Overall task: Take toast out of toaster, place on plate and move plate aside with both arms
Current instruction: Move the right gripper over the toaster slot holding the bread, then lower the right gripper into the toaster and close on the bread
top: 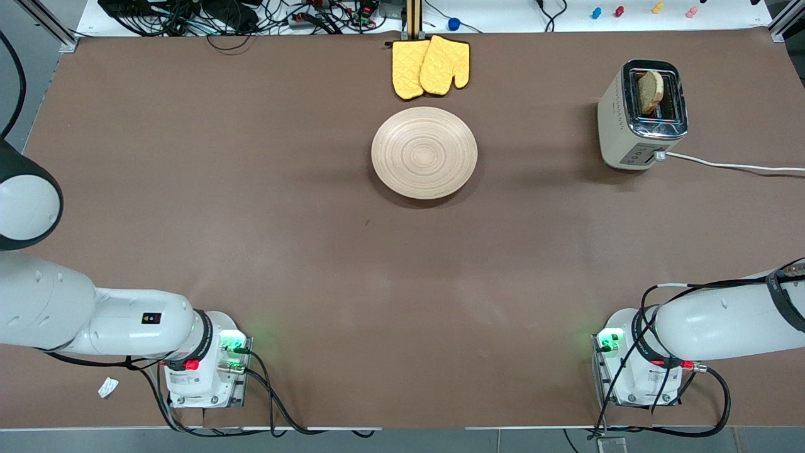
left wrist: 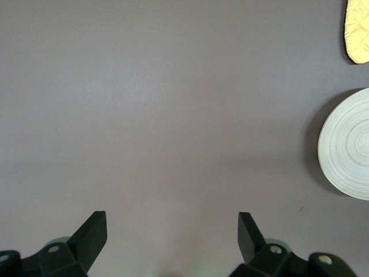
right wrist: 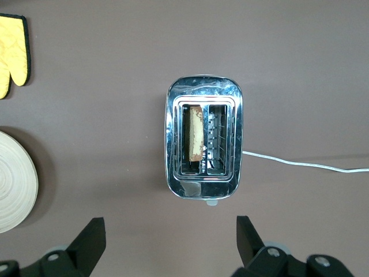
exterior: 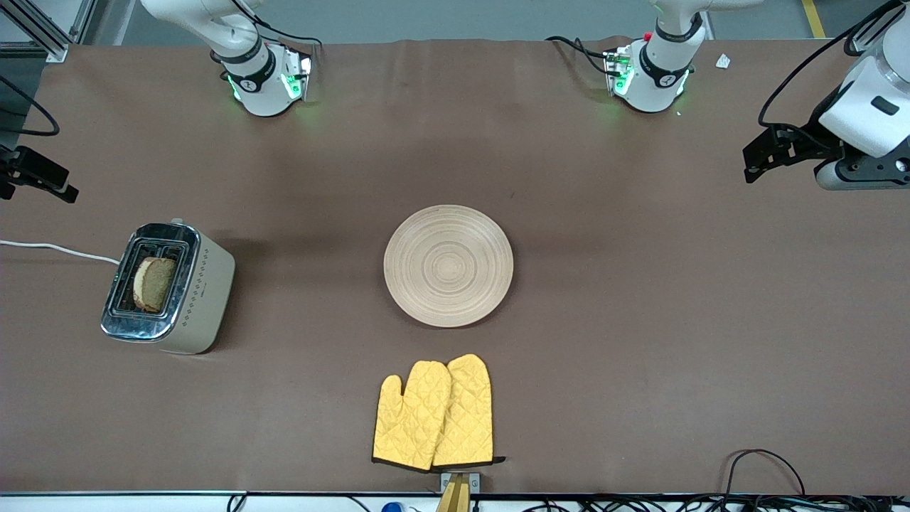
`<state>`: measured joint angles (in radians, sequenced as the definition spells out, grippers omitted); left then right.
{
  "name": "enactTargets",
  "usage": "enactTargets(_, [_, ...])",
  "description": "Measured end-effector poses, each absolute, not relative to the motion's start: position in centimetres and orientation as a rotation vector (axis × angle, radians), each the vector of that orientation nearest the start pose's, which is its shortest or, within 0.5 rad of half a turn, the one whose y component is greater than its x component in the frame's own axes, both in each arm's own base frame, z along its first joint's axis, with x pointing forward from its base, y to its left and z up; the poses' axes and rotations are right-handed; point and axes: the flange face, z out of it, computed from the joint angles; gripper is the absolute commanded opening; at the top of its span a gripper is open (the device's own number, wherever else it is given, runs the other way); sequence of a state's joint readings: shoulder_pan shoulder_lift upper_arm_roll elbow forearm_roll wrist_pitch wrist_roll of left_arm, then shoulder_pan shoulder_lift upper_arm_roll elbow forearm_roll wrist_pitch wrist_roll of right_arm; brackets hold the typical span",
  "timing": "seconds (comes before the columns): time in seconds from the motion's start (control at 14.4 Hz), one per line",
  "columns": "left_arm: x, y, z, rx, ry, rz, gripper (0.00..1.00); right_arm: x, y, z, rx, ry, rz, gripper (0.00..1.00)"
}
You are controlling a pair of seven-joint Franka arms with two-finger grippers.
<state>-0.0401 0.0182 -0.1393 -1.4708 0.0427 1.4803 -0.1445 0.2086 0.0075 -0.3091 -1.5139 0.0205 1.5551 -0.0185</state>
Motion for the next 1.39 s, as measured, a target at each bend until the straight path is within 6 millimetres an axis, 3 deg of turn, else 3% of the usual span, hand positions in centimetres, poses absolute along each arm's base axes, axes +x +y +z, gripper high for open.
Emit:
enactTargets(0.55, [54.3, -9.3, 65.4, -3.100, 0.050, 0.003, 1.00, 55.5, -5.3, 64.6, -3.123, 0.126, -0.072, 1.00])
enactTargets(0.76, [54.4, -9.3, 65.5, -3.101, 0.051, -0.006, 1.00, 57.1, -5.5, 62.9, -3.129, 0.139, -0.087, 1.00])
enactTargets(0.97, [54.5, -9.8, 65.3, -3.101, 0.064, -0.002, 1.00, 59.3, -5.4, 58.1, -3.144, 0.150, 0.029, 1.00])
enactTargets(1.18, [54.7, -10.1, 64.9, -3.101, 0.071, 0.007, 1.00, 62.2, -5.1, 50.6, -3.146, 0.163, 0.142, 1.00])
enactTargets(1.39, [54.7, -10.0, 65.0, -3.102, 0.067, 0.002, 1.00, 63.8, -6.7, 43.7, -3.140, 0.217, 0.223, 1.00])
